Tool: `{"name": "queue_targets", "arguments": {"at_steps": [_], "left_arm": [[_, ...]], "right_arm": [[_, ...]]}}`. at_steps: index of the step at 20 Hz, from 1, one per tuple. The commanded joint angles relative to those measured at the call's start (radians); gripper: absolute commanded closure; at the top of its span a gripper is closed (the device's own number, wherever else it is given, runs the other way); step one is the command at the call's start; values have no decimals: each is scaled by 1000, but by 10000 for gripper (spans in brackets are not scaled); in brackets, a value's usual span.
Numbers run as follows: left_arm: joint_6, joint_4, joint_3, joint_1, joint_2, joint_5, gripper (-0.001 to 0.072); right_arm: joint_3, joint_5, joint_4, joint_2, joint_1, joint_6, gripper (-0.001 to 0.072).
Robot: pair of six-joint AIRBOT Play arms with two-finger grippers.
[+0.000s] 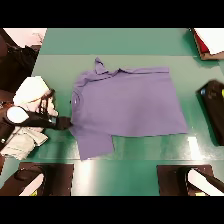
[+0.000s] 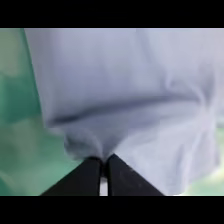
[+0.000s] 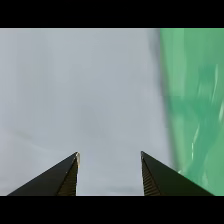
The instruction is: Fold the shirts.
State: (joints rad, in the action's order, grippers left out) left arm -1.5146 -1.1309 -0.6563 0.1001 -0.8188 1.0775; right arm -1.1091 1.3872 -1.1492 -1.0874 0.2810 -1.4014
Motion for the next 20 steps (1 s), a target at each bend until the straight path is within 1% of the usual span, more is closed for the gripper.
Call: {"name": "queue_targets", "arguments": {"at_steps": [1,3,4,6,8,10,14,15,16,17,18,19,20], "left_arm": [[-51,-147,-137,1,1,-26,682],[-54,-146,-136,1,-18,-22,682],[-58,-146,-136,1,-34,-21,682],[-58,-116,-137,1,-69,-31,682],[-57,-60,-137,1,-102,-41,682],[-57,-6,-137,1,-115,-50,682],[-57,-1,-137,1,-115,-56,681],[-57,3,-137,1,-115,-57,681],[-57,9,-137,1,-115,-58,682],[-57,16,-137,1,-115,-56,681],[-57,23,-137,1,-115,-55,681],[-57,27,-137,1,-113,-56,681],[-56,24,-144,1,-111,-58,682]], "right_arm": [[248,29,-29,28,156,80,280],[352,27,-28,-10,259,133,280],[386,27,-24,-43,298,138,279],[450,39,22,-100,336,193,279],[510,16,76,-127,322,209,280],[555,-40,77,-118,276,214,280],[583,-108,84,-80,168,212,281],[583,-116,84,-73,146,209,305],[583,-124,84,-65,125,209,431],[583,-127,84,-56,106,209,516],[583,-127,84,-45,90,209,584],[583,-127,85,-24,76,209,698],[573,-124,85,7,64,209,695]]}}
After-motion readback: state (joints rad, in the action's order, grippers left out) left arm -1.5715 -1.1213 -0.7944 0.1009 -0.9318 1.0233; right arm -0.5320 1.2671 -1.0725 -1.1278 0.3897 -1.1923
